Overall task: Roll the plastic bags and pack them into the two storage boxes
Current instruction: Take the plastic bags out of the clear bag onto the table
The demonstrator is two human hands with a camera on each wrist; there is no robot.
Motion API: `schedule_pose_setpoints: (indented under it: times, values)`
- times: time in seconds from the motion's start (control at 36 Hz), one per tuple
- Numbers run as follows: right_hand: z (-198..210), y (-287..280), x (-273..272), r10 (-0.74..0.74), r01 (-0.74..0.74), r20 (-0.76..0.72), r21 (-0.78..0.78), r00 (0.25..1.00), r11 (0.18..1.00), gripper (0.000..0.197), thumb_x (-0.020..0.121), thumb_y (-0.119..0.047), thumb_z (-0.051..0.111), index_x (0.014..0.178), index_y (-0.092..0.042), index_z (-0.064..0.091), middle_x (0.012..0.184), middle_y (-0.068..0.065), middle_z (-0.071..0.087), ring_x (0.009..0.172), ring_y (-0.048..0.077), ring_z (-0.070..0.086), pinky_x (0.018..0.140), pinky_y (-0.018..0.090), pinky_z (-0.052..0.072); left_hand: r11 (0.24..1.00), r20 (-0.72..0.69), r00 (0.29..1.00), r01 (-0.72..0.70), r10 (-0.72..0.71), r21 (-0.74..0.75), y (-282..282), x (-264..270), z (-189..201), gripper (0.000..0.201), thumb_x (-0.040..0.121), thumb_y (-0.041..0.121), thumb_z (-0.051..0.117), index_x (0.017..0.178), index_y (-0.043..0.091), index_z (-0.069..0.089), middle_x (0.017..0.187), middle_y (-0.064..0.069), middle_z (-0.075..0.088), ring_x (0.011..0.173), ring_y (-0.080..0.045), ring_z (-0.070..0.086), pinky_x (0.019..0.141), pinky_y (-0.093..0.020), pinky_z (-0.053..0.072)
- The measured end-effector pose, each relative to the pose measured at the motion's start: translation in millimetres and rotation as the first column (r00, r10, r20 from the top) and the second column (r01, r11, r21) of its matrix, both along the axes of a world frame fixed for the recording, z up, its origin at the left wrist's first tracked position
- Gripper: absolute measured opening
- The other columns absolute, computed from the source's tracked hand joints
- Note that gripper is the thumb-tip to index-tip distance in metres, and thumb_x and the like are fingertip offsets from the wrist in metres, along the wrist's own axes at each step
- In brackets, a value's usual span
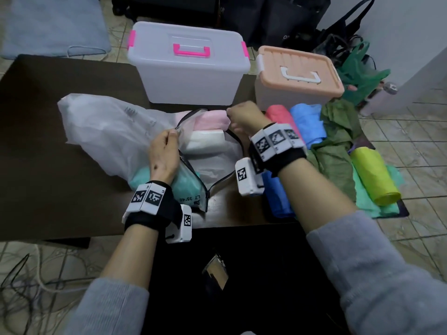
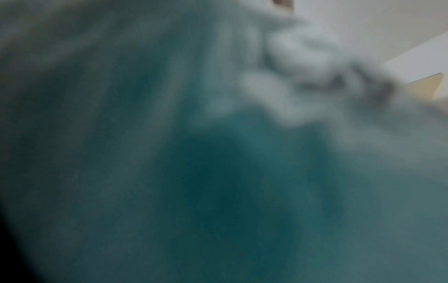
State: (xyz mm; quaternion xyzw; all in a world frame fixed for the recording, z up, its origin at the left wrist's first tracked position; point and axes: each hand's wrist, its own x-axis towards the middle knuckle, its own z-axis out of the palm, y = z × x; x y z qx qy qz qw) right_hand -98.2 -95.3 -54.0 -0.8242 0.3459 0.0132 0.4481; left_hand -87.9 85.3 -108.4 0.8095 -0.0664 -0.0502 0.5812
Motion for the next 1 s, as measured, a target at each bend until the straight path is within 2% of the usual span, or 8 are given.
schedule_pose_setpoints:
  times: [0.08,0.17,0.28,0.42,0.61,0.75,0.83,1.0]
  values:
    - [-13,14,5,-0.06,0.06,0.006,-0.014,0.998,0.998,0.036,0.094,-0.02,0.044,0.06,-0.014,0.037,0.062,0.003,0.037,0.06,0.021,0.037,0.056,0.029,0.029,1.0,0.004,1.0,0.003,-0.003,-0.012,0,-1,2,0.039,0.1,0.024,0.041,0.061,0.024,0.04,0.064,0.009,0.04,0.059,-0.005,0.033,0.052,-0.021,0.028]
    - [-13,18,11,-0.07,0.07,0.001,0.087,0.998,0.994,0.037,0.099,-0.029,0.038,0.104,0.0,0.06,0.106,0.016,0.059,0.101,0.029,0.054,0.081,0.027,0.036,1.0,0.005,1.0,0.007,-0.007,-0.006,0,-1,2,0.04,0.1,0.024,0.041,0.06,0.023,0.037,0.064,0.008,0.04,0.058,-0.005,0.032,0.051,-0.021,0.027]
    - [-13,23,13,-0.085,0.085,-0.005,0.185,0.996,0.979,0.062,0.095,-0.047,0.042,0.135,0.002,0.044,0.137,0.012,0.049,0.123,0.028,0.048,0.104,0.034,0.037,1.0,-0.005,1.0,0.004,-0.004,-0.019,-1,0,1,0.04,0.099,0.022,0.041,0.06,0.023,0.036,0.062,0.008,0.038,0.058,-0.005,0.031,0.051,-0.02,0.025]
    - [-15,26,16,-0.159,0.132,0.097,0.24,0.982,0.962,0.057,0.08,-0.048,0.067,0.113,-0.002,0.06,0.104,0.003,0.062,0.083,0.016,0.058,0.076,0.028,0.047,0.998,-0.023,1.0,-0.015,0.014,-0.056,-2,2,0,0.037,0.099,0.02,0.041,0.062,0.021,0.04,0.063,0.008,0.04,0.059,-0.006,0.032,0.047,-0.016,0.027]
    - [-13,30,14,0.057,-0.061,0.096,0.042,0.994,0.997,0.038,0.072,-0.041,0.078,0.067,-0.016,0.05,0.072,0.0,0.051,0.072,0.016,0.049,0.066,0.027,0.039,0.998,-0.04,0.999,-0.03,0.028,-0.064,-1,5,-3,0.03,0.098,0.02,0.041,0.068,0.017,0.044,0.063,0.006,0.039,0.059,-0.008,0.031,0.055,-0.026,0.027]
    - [-4,23,1,0.246,-0.218,0.122,-0.205,0.962,0.954,0.045,0.071,-0.031,0.082,0.104,-0.009,0.061,0.091,-0.001,0.057,0.079,0.011,0.051,0.052,0.008,0.037,0.998,-0.037,0.999,-0.038,0.036,-0.05,-2,6,-3,0.038,0.098,0.019,0.04,0.061,0.02,0.036,0.063,0.005,0.037,0.057,-0.007,0.029,0.052,-0.023,0.026]
    - [4,21,-3,0.255,-0.207,0.135,-0.295,0.958,0.933,0.047,0.073,-0.027,0.078,0.114,-0.012,0.062,0.099,0.0,0.059,0.086,0.01,0.052,0.063,0.009,0.035,0.997,-0.043,0.998,-0.044,0.042,-0.055,-3,5,-4,0.039,0.098,0.019,0.039,0.06,0.021,0.033,0.062,0.005,0.035,0.057,-0.009,0.028,0.052,-0.024,0.025]
    - [19,1,-29,0.102,-0.039,0.205,-0.288,0.973,0.957,0.031,0.07,-0.029,0.08,0.082,-0.005,0.065,0.07,0.003,0.055,0.073,0.02,0.049,0.06,0.027,0.038,0.998,-0.014,0.999,-0.05,0.05,-0.035,-2,8,-7,0.041,0.098,0.018,0.039,0.058,0.021,0.034,0.061,0.006,0.037,0.056,-0.007,0.03,0.052,-0.023,0.026]
